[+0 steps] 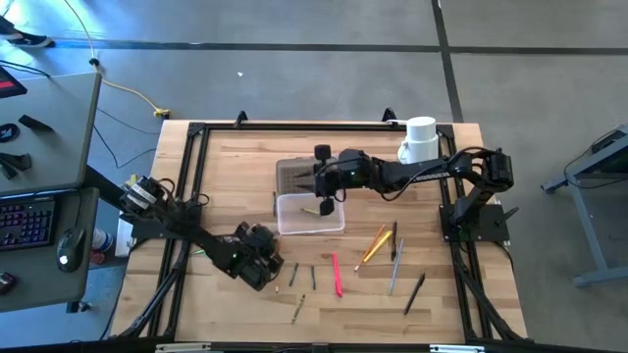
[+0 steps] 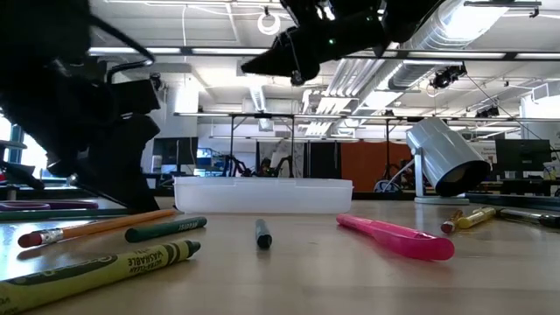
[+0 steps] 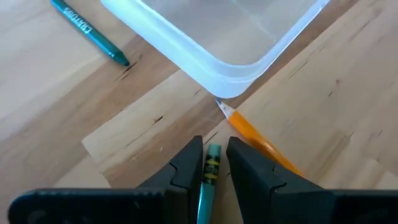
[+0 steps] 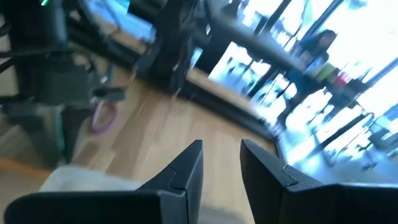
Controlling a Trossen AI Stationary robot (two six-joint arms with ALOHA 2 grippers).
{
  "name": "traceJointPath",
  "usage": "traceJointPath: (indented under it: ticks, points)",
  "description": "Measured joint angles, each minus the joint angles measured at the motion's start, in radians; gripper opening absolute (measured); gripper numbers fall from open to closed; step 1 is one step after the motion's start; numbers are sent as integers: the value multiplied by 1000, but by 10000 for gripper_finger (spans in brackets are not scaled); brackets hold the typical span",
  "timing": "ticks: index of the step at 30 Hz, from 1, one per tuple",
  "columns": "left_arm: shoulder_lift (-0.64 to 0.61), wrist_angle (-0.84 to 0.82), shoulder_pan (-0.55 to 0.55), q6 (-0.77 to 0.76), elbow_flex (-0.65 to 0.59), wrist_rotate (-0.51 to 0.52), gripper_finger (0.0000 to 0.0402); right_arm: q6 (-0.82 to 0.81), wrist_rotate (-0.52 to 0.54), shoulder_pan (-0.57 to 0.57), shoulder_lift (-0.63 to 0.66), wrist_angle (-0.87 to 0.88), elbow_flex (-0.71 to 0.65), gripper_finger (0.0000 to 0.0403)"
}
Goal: Pick & place school supplies into a supply box
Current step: Put the light blue pencil into the gray supply box, then put the left black pen into the gray supply box
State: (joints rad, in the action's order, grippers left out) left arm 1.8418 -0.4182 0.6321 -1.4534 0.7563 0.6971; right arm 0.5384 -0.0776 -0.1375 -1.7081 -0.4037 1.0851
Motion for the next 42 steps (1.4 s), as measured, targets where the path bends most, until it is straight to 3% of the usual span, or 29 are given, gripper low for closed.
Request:
traceJointPath:
  ticks: [6, 13, 21, 25, 30, 42]
  points:
    - [36, 7, 25, -87, 0, 77, 110, 25, 0, 0, 0, -60, 0, 91]
    - [36, 12, 25, -96, 0, 86, 30, 27, 30, 0, 0, -44, 0, 91]
    - [-57, -14, 15, -97, -5, 44, 30, -32, 195, 24, 0, -39, 0, 91]
    - [-160, -67, 16, -83, -10, -32, 18, -33, 198, 37, 0, -36, 0, 91]
    - [-263, -143, 17, -66, -8, -18, 10, -32, 198, 44, 0, -34, 0, 91]
    - [-291, -168, 16, -63, -6, 38, 13, 15, 198, 43, 0, -26, 0, 91]
